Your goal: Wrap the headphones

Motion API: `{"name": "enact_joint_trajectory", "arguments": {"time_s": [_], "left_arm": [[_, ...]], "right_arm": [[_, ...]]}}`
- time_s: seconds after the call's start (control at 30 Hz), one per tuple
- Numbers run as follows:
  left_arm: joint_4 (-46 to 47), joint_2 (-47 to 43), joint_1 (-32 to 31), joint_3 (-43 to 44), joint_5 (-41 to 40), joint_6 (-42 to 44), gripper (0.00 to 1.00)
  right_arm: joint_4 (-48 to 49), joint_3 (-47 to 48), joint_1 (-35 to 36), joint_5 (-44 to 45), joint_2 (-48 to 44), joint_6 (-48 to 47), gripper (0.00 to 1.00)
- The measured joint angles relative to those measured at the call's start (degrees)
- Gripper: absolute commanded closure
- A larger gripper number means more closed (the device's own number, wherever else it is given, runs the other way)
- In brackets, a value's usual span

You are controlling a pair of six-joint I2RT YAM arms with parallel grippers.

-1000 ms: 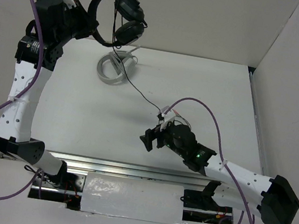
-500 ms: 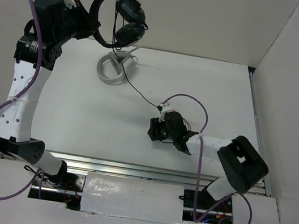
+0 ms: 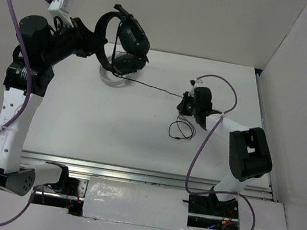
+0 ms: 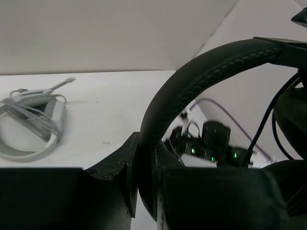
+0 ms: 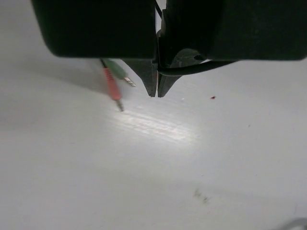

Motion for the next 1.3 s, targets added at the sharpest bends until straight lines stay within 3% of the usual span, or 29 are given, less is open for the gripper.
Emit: {"name": "enact_joint_trajectory", "arguments": {"time_s": [0.13,0.33,0.53,0.67,0.77,0.93,1.3], "left_arm": [[5.0,-4.0,-1.0,-8.1,5.9,1.7,1.0],[9.2,-7.1,-7.8,-22.1,6.8,7.3,1.0],[7.3,-6.0,-21.4,-32.2,-7.3,14.9,1.0],[5.9,-0.8,-30.6,-32.2,-20.0,18.1,1.0],[3.8,6.3,-34.0,-29.7,-30.3,19.2,1.0],[0.3,18.2,-33.8,-24.9,-40.4,17.8,1.0],[-0.6,23.8,-22.9,-20.0,-41.9,9.9,1.0]], "right_arm": [[-9.5,11.6,-6.0,-0.7,0.5,-2.8,1.0],[-20.0,35.1,-9.2,0.7,3.0,-8.1,1.0],[-31.8,50.8,-9.3,3.3,3.9,-14.6,1.0],[-38.9,56.2,-6.7,6.0,3.8,-17.7,1.0],[-43.8,57.3,-3.7,8.0,3.3,-19.0,1.0],[-51.6,60.0,1.7,12.2,2.8,-20.0,1.0],[-59.5,60.1,9.5,15.4,-3.7,-17.5,1.0]]}}
